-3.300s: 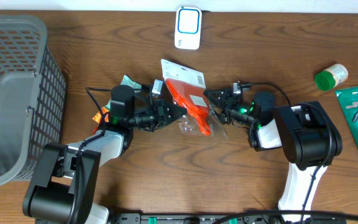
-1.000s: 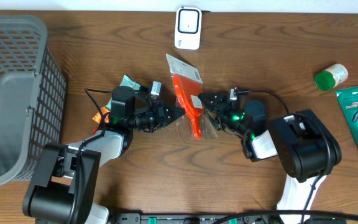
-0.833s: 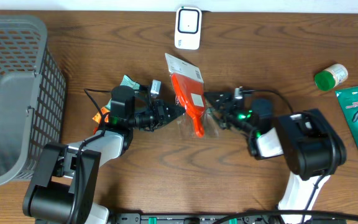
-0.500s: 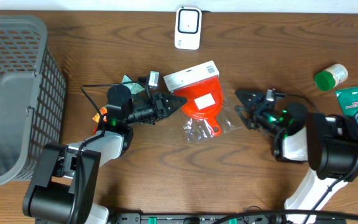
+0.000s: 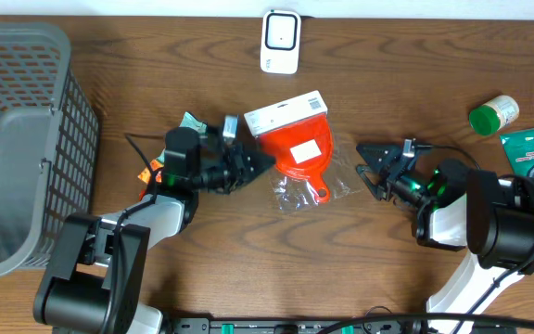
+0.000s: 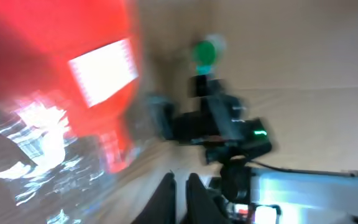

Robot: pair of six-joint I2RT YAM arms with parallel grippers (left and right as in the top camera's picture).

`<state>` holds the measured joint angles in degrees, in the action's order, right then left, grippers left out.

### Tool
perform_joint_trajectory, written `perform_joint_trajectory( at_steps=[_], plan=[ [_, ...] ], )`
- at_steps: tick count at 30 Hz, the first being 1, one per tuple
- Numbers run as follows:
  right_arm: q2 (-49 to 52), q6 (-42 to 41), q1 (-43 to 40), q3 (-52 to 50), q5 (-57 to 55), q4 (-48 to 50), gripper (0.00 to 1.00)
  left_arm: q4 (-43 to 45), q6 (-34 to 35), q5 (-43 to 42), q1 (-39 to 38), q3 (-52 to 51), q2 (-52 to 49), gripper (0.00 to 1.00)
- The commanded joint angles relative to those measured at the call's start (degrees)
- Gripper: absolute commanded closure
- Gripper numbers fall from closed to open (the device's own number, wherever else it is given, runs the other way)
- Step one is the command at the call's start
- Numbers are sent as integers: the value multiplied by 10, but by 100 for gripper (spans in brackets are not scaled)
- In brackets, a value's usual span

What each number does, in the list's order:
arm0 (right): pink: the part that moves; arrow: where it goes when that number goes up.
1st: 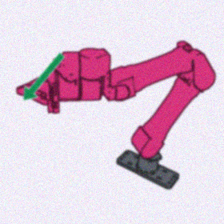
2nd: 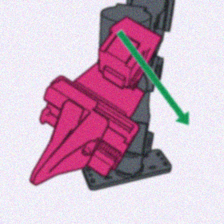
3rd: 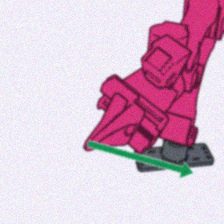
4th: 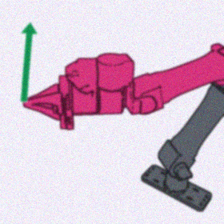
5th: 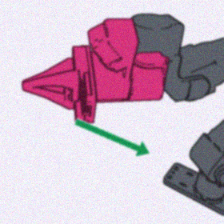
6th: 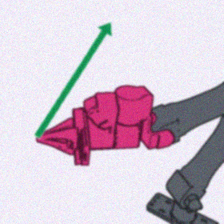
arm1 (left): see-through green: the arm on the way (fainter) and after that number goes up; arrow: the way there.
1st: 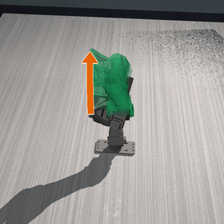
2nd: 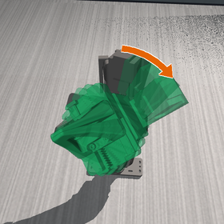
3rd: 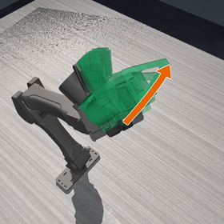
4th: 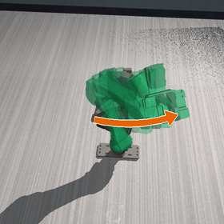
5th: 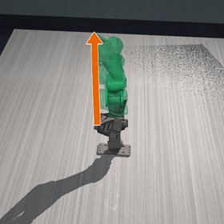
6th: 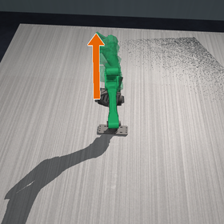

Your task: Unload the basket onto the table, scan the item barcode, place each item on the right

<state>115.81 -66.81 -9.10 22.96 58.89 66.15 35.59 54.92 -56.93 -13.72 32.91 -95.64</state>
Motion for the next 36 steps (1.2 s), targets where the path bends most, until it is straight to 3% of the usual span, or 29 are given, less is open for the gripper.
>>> perform_joint_trajectory(
  at_steps=[1, 5, 7, 9, 17, 23, 33, 34, 36],
  plan=[
    [90, 99, -2, -74, -21, -72, 1, -74, -76, 66, -1, 2, 5, 78],
    [90, 128, 5, -54, 8, -77, 1, -111, -100, 89, -1, 2, 5, 47],
    [90, 146, 10, -35, 12, -101, 1, -114, -109, 103, -1, 2, 5, 37],
    [90, 170, 17, -9, 12, -139, 1, -117, -110, 120, -1, 2, 5, 33],
    [90, 271, 54, 114, 9, -322, 1, -128, -118, 147, -1, 2, 3, 32],
    [90, 298, 70, 177, -49, -426, 1, -127, -118, 178, -1, 2, -18, 27],
    [90, 318, 71, 197, -74, -450, 1, -92, -100, 176, -1, 2, -79, 27],
    [90, 318, 71, 197, -74, -450, 6, -88, -97, 176, -1, 2, -81, 27],
    [90, 318, 71, 197, -74, -453, 28, -82, -96, 176, -1, 2, -82, 27]
  ],
)
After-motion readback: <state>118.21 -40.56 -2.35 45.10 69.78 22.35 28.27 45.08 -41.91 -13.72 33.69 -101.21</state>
